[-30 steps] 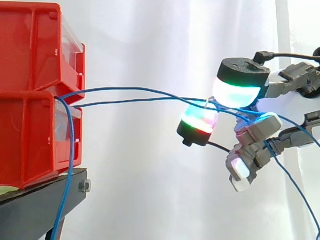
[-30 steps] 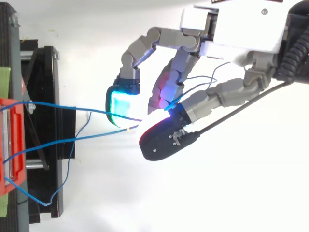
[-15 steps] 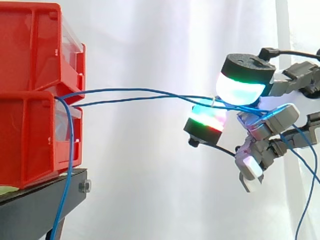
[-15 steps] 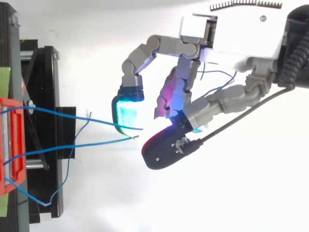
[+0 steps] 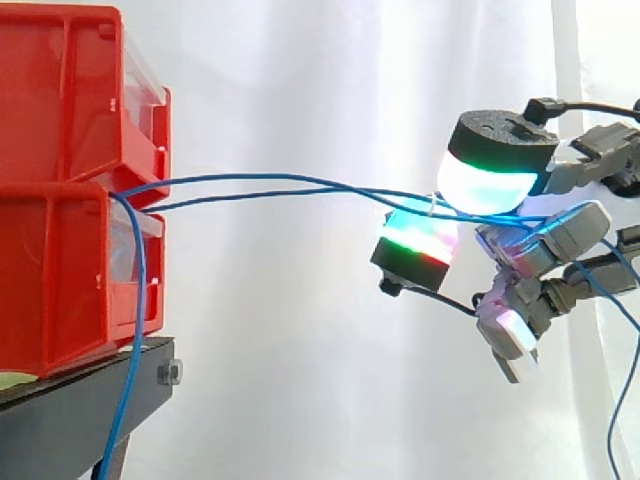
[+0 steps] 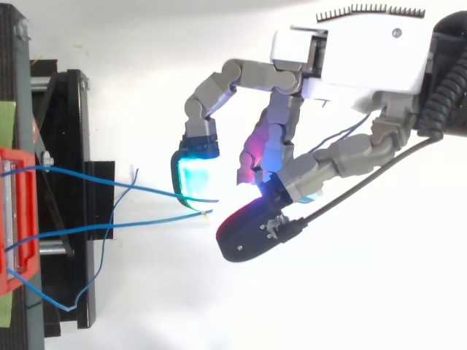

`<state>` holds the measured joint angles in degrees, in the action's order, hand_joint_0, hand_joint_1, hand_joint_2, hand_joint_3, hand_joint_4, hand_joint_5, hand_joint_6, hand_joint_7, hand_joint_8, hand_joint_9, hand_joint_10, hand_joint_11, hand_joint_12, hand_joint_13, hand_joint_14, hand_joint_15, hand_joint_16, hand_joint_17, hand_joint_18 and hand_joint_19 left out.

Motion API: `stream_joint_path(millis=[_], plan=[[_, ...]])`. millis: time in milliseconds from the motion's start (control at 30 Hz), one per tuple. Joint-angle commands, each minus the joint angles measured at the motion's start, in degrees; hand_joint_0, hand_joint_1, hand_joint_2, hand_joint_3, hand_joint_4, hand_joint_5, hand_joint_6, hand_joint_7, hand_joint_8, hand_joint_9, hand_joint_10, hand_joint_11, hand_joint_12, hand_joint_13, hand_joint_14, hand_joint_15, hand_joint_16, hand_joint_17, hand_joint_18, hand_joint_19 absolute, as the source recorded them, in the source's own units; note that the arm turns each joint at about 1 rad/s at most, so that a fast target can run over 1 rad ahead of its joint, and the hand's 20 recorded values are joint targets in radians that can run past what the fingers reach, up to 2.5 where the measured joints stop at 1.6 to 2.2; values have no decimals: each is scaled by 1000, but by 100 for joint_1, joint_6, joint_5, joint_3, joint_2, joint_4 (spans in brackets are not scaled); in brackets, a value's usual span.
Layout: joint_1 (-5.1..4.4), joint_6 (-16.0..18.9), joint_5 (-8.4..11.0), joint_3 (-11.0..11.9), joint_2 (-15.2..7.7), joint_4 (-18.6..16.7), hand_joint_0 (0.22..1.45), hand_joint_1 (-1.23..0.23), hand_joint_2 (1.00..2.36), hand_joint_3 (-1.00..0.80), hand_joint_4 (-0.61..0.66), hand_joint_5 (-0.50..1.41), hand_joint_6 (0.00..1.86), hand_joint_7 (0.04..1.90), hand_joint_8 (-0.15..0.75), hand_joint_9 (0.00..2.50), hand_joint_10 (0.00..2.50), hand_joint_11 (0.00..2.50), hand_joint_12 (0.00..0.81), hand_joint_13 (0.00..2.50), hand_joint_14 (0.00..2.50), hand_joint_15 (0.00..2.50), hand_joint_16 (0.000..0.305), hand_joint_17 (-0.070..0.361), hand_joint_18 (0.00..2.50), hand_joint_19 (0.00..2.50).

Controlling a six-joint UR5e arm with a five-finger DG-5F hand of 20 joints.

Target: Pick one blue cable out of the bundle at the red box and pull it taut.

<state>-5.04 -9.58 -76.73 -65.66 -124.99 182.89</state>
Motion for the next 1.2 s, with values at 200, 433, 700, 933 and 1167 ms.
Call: stream_joint_path(millis=[200, 433, 700, 933, 1167], plan=[[-6, 0, 9, 0, 1, 19, 655, -966, 1016, -317, -96, -25, 896, 930, 359, 1252, 7, 1078, 367, 929, 14, 510, 45, 102, 842, 437], [-15, 0, 9, 0, 1, 19, 638, -913, 1013, -350, -169, -29, 894, 899, 320, 1088, 6, 764, 377, 772, 11, 387, 48, 108, 701, 380], [-15, 0, 0, 0, 1, 19, 610, -864, 1011, -360, -187, -29, 890, 866, 309, 1023, 8, 617, 383, 678, 10, 343, 49, 111, 578, 366], [-15, -35, 9, 0, 1, 19, 573, -792, 1008, -382, -187, -31, 871, 811, 299, 950, 6, 408, 383, 549, 6, 247, 50, 112, 406, 319], [-32, -44, 9, 0, -8, 19, 568, -773, 1009, -375, -168, -29, 855, 863, 310, 940, 6, 409, 383, 513, 6, 233, 50, 112, 371, 305]])
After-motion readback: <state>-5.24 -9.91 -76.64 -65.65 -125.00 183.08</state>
